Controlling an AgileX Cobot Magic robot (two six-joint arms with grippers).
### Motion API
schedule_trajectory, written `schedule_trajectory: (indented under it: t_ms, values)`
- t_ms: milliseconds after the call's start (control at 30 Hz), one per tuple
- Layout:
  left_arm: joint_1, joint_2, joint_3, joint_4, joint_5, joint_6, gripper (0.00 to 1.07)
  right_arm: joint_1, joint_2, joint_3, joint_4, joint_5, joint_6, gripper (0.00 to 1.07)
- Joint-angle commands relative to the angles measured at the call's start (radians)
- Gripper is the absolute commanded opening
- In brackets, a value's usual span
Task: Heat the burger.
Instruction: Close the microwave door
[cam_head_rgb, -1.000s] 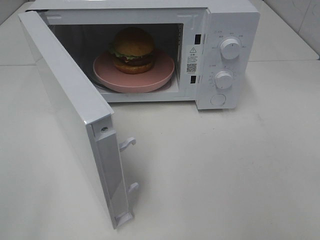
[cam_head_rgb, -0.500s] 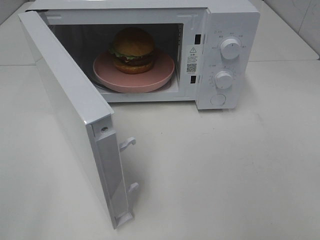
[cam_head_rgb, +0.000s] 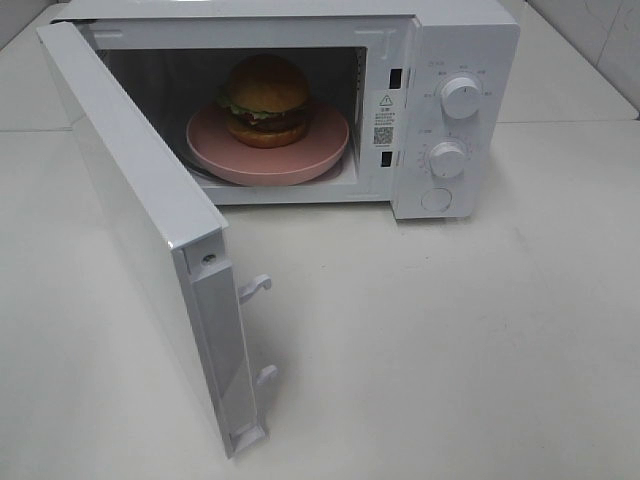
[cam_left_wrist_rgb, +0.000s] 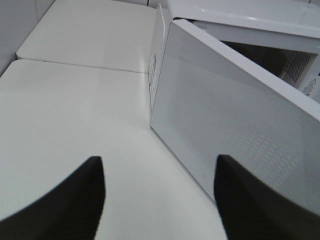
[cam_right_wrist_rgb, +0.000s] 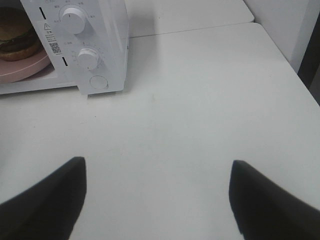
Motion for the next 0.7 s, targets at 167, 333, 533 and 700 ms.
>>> schedule_trajectory:
  t_ms: [167, 333, 533, 700]
  values:
    - [0.000, 0.118, 0.006, 0.005, -0.191, 0.004, 0.12, -0.007, -0.025, 0.004, -0.002, -0.007, -0.010, 0.76]
    - [0.000, 0.227, 0.052, 0.006, -0.358, 0.005, 0.00, -0.007, -0.025, 0.004, -0.003, -0.007, -0.008, 0.76]
    - [0.000, 0.350, 0.143, 0.006, -0.669, 0.005, 0.00, -0.007, -0.025, 0.004, -0.003, -0.007, -0.007, 0.76]
    - [0.000, 0.441, 0.225, 0.012, -0.933, 0.005, 0.00, -0.007, -0.025, 0.004, -0.003, -0.007, -0.007, 0.76]
